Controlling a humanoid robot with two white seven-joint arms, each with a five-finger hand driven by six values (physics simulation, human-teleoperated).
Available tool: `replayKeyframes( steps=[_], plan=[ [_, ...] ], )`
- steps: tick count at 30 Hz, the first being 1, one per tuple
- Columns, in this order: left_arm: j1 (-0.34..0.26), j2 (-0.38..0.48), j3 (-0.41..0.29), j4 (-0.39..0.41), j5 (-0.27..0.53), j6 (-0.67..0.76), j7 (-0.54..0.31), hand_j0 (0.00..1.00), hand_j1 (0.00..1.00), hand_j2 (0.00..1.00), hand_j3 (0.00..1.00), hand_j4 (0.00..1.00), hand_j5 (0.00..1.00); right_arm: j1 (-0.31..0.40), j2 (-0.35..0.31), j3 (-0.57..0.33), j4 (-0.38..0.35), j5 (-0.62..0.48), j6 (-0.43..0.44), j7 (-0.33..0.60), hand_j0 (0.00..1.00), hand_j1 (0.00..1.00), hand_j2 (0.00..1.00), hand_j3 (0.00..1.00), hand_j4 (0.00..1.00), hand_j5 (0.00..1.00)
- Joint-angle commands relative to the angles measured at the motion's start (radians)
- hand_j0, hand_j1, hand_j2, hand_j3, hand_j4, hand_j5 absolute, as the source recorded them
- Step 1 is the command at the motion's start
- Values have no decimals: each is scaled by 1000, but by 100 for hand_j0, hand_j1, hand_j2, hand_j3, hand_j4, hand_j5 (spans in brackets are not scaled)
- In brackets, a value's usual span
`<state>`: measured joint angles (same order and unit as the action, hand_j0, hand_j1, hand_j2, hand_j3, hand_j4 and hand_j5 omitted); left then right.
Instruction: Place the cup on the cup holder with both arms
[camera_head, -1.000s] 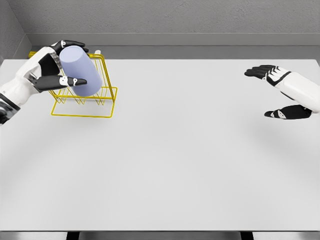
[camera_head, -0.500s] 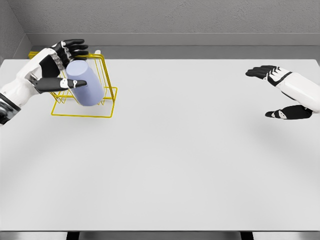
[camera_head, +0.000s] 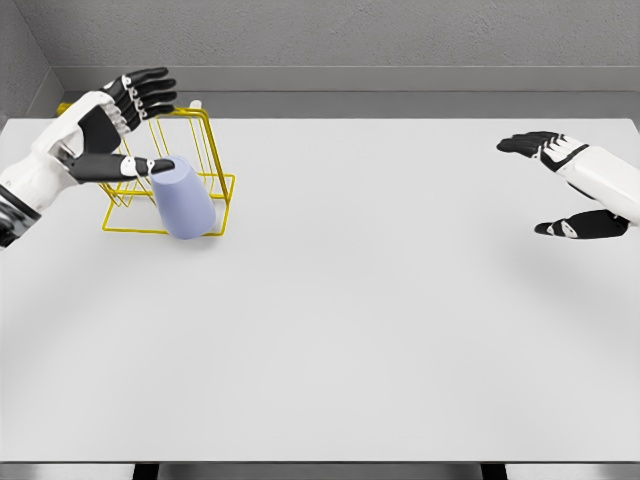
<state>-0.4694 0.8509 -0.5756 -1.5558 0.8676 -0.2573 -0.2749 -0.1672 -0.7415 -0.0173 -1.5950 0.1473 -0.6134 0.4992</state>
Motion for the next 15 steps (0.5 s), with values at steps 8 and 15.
replayKeyframes(
  steps=[8,15],
  plan=[
    [72,57,8,-29,8,-249,0,89,89,89,89,89,89,0,-1,-1,1,-8,3,-1,100,100,100,100,100,100],
    [158,108,82,-15,25,-332,0,100,100,100,100,100,100,0,-1,-1,1,-8,3,-1,100,100,100,100,100,100]
  ],
)
